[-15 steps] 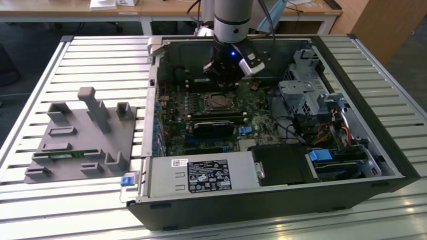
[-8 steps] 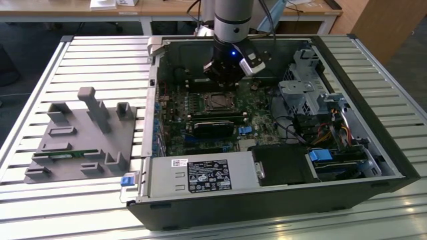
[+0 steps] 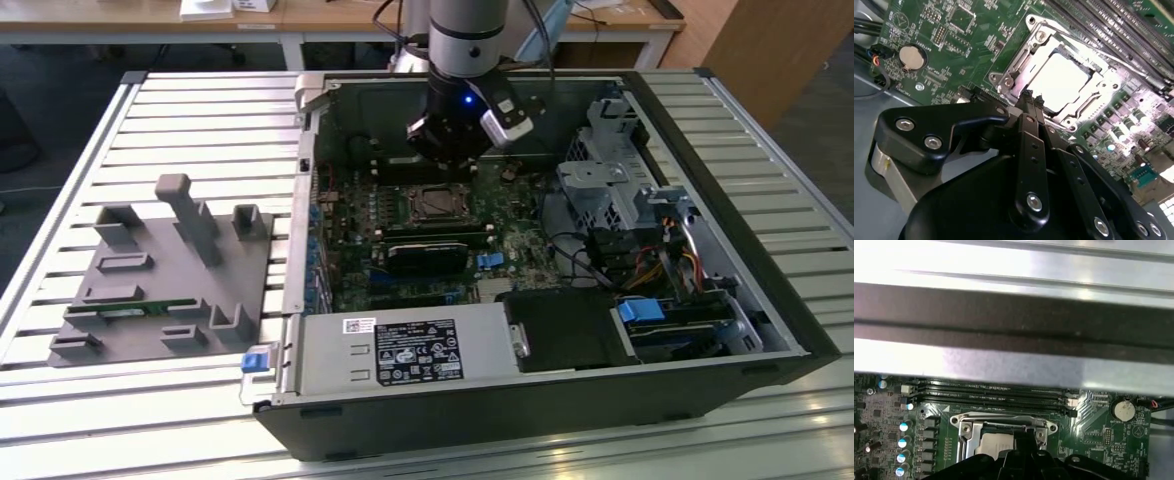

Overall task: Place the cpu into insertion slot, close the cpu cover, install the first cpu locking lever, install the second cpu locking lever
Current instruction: 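Install the second cpu locking lever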

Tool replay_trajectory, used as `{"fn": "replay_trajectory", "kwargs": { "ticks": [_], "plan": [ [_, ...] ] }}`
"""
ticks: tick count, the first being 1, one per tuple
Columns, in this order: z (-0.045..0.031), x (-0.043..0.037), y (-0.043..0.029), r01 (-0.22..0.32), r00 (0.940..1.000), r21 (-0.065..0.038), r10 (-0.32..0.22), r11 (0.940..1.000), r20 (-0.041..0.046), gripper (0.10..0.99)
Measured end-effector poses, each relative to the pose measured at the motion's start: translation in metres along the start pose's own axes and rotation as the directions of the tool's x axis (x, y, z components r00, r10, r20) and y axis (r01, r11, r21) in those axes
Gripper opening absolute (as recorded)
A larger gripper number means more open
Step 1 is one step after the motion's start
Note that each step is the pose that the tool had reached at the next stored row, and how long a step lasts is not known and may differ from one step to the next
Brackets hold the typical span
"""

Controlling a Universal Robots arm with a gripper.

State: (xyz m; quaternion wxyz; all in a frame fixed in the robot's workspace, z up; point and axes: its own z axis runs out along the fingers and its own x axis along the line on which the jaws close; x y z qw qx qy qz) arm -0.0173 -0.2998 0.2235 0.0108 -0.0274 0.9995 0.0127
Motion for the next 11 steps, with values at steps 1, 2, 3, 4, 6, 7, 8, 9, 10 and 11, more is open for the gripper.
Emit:
{"fn": "replay_trajectory", "kwargs": {
  "ticks": [1, 2, 3, 4, 6, 7, 8, 9, 10, 11],
  "plan": [
    [0.0, 0.0001, -0.0012, 0.0, 1.0, 0.0, 0.0, 1.0, 0.0, 0.122],
    [0.0, 0.0002, -0.0022, 0.0, 1.0, 0.0, 0.0, 1.0, 0.0001, 0.122],
    [-0.0001, 0.0002, -0.0036, 0.0, 1.0, 0.0, 0.0, 1.0, 0.0001, 0.122],
    [-0.0001, 0.0003, -0.0048, 0.0, 1.0, 0.0, 0.0, 1.0, 0.0001, 0.122],
    [-0.0002, 0.0005, -0.0076, 0.0, 1.0, 0.0, 0.0, 1.0, 0.0001, 0.122],
    [-0.0002, 0.0005, -0.009, 0.0, 1.0, 0.0, 0.0, 1.0, 0.0, 0.122],
    [-0.0003, 0.0006, -0.0102, 0.0, 1.0, 0.0, 0.0, 1.0, 0.0001, 0.122],
    [-0.0003, 0.0007, -0.0116, 0.0, 1.0, 0.0, 0.0, 1.0, 0.0001, 0.122],
    [-0.0003, 0.0007, -0.0131, 0.0, 1.0, 0.0, 0.0, 1.0, 0.0001, 0.122],
    [-0.0003, 0.0008, -0.0144, 0.0, 1.0, 0.0, 0.0, 1.0, 0.0001, 0.122]
  ]
}}
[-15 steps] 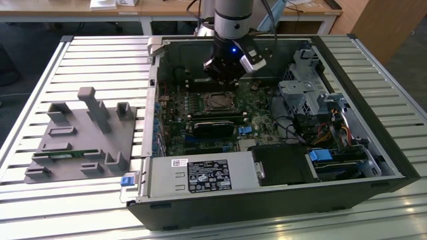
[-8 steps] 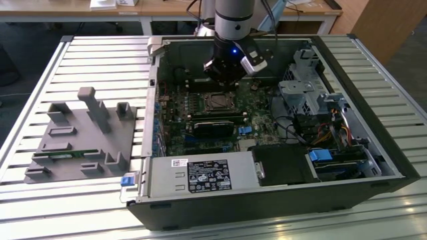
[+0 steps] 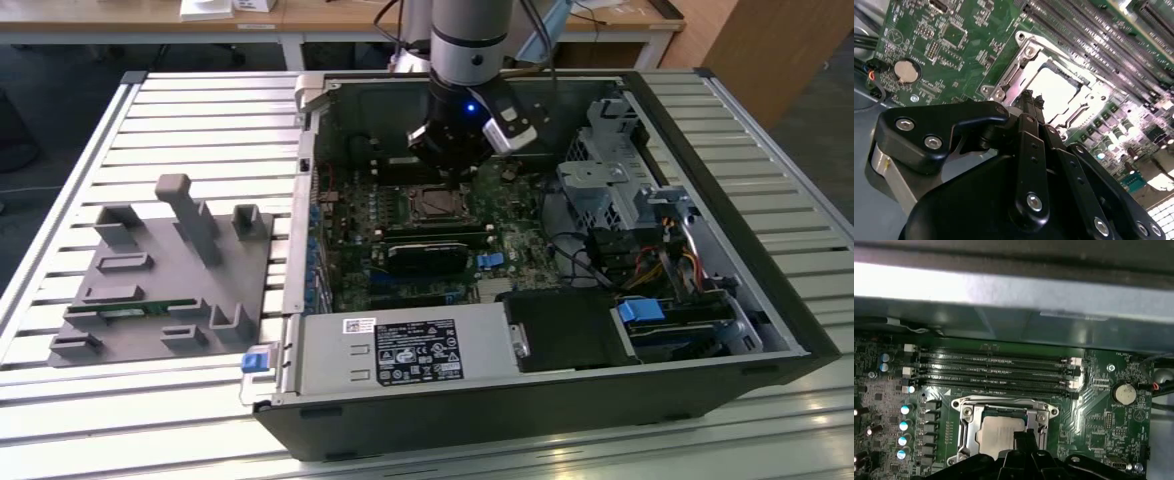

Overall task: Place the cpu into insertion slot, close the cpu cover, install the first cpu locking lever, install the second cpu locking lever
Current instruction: 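Install the second cpu locking lever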

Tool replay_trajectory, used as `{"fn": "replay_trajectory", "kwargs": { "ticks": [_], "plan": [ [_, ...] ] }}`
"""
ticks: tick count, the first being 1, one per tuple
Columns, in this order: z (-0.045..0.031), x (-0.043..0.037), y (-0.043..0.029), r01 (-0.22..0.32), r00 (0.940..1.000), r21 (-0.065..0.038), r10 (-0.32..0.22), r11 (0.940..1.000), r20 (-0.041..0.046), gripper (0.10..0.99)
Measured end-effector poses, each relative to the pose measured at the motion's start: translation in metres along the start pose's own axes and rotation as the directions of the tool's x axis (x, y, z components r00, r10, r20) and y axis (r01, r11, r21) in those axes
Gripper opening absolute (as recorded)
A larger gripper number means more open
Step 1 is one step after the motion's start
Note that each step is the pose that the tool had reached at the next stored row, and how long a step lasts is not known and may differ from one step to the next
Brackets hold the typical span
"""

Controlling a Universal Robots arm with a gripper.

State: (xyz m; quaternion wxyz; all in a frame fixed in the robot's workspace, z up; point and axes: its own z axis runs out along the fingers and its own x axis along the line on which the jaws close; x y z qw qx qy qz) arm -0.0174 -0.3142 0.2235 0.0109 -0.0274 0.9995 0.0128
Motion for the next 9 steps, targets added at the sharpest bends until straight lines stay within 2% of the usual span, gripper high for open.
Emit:
{"fn": "replay_trajectory", "kwargs": {
  "ticks": [2, 9],
  "plan": [
    [-0.0001, 0.0002, -0.004, 0.0, 1.0, 0.0, 0.0, 1.0, -0.0001, 0.122],
    [-0.0003, 0.0005, -0.0096, 0.0, 1.0, 0.0, 0.0, 1.0, 0.0, 0.122]
  ]
}}
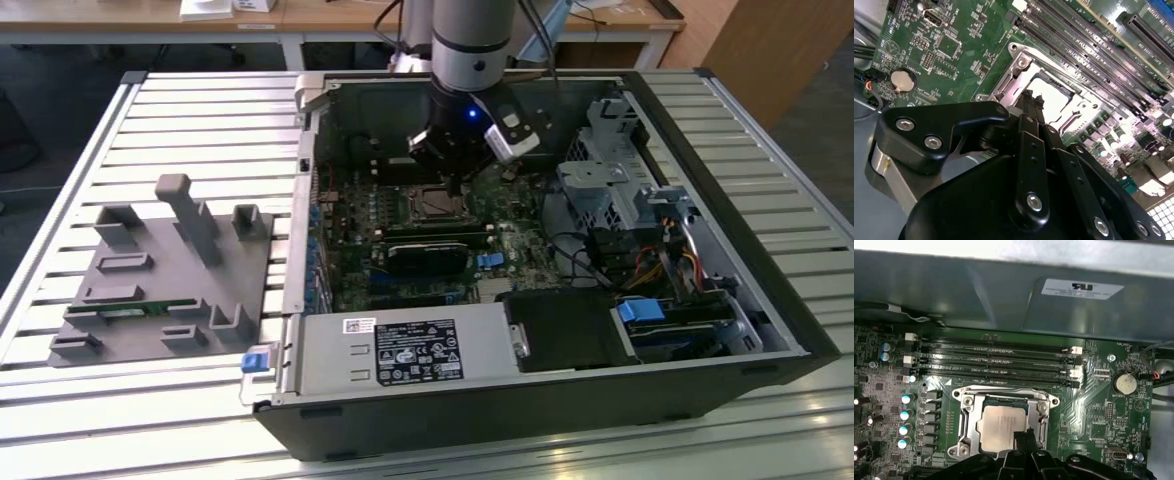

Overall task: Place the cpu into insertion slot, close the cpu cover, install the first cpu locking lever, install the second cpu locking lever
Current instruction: 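Install the second cpu locking lever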

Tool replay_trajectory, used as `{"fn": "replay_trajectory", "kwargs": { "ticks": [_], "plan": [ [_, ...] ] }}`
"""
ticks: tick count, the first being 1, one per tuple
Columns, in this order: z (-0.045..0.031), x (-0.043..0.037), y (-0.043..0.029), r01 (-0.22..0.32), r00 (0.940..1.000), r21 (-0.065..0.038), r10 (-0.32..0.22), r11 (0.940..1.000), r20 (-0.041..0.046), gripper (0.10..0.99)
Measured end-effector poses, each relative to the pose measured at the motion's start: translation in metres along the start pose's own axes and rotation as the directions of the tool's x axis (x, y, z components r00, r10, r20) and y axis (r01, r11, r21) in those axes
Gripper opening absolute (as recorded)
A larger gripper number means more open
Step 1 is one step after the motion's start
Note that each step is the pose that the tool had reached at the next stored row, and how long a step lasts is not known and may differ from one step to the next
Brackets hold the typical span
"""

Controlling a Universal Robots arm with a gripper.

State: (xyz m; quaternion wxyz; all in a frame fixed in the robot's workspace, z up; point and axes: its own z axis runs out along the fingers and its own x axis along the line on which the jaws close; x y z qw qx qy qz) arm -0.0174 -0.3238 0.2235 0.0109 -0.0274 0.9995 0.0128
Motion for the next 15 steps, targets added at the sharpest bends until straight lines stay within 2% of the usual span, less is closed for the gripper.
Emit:
{"fn": "replay_trajectory", "kwargs": {
  "ticks": [15],
  "plan": [
    [-0.0003, 0.0003, -0.005, 0.0, 1.0, 0.0, 0.0, 1.0, -0.0006, 0.122]
  ]
}}
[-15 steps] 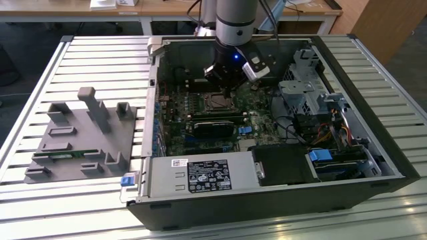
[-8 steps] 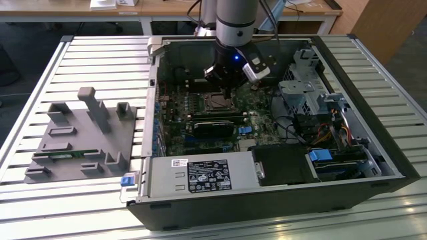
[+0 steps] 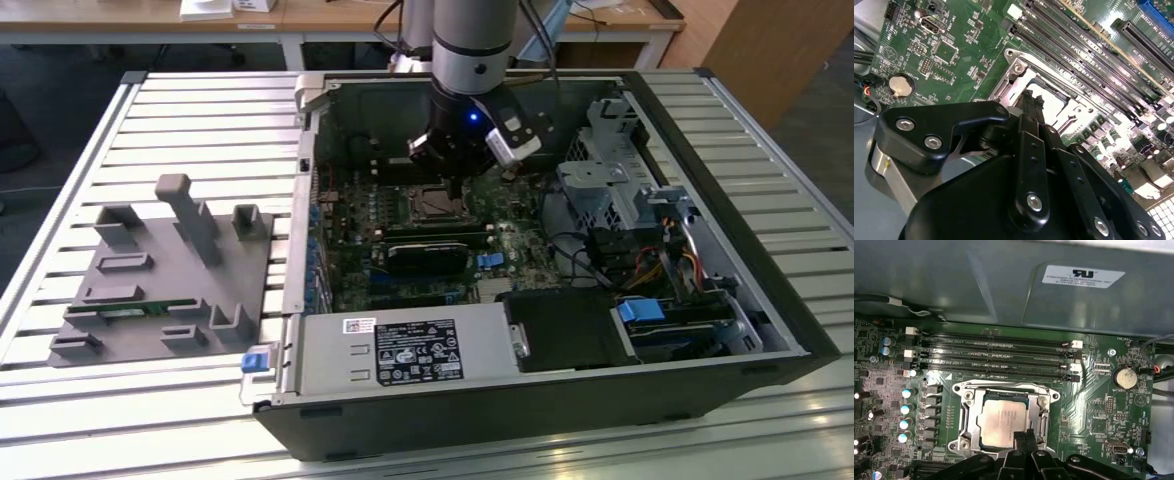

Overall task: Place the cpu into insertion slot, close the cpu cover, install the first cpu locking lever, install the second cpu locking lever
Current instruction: 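Install the second cpu locking lever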

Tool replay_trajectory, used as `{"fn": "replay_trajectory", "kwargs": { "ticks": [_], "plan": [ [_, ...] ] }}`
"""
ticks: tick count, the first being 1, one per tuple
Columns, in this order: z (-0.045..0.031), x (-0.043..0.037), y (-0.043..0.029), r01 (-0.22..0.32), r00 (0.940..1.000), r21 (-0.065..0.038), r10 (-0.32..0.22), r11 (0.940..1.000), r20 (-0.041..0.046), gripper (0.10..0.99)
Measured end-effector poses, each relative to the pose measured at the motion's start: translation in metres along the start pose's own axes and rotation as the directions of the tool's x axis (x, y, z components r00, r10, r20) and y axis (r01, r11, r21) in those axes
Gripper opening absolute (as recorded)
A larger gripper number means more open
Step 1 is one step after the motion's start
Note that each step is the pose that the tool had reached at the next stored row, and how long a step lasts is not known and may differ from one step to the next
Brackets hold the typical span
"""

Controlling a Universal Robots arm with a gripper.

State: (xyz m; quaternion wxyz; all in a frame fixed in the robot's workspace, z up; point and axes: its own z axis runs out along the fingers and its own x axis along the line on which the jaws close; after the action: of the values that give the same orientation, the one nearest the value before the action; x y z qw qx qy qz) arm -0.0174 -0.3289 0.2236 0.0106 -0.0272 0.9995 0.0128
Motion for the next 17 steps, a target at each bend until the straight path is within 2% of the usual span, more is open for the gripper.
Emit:
{"fn": "replay_trajectory", "kwargs": {
  "ticks": [6, 8, 10, 17],
  "plan": [
    [-0.0047, -0.0002, 0.0, -0.001, 1.0, 0.0, 0.001, 1.0, -0.0079, 0.122],
    [-0.0048, -0.0001, -0.001, -0.001, 0.9999, -0.005, 0.001, 1.0, -0.0105, 0.122],
    [-0.0048, 0.0, -0.0026, -0.001, 0.9999, -0.008, 0.001, 1.0, -0.0109, 0.122],
    [-0.005, 0.0005, -0.0111, -0.001, 0.9999, -0.008, 0.001, 1.0, -0.011, 0.122]
  ]
}}
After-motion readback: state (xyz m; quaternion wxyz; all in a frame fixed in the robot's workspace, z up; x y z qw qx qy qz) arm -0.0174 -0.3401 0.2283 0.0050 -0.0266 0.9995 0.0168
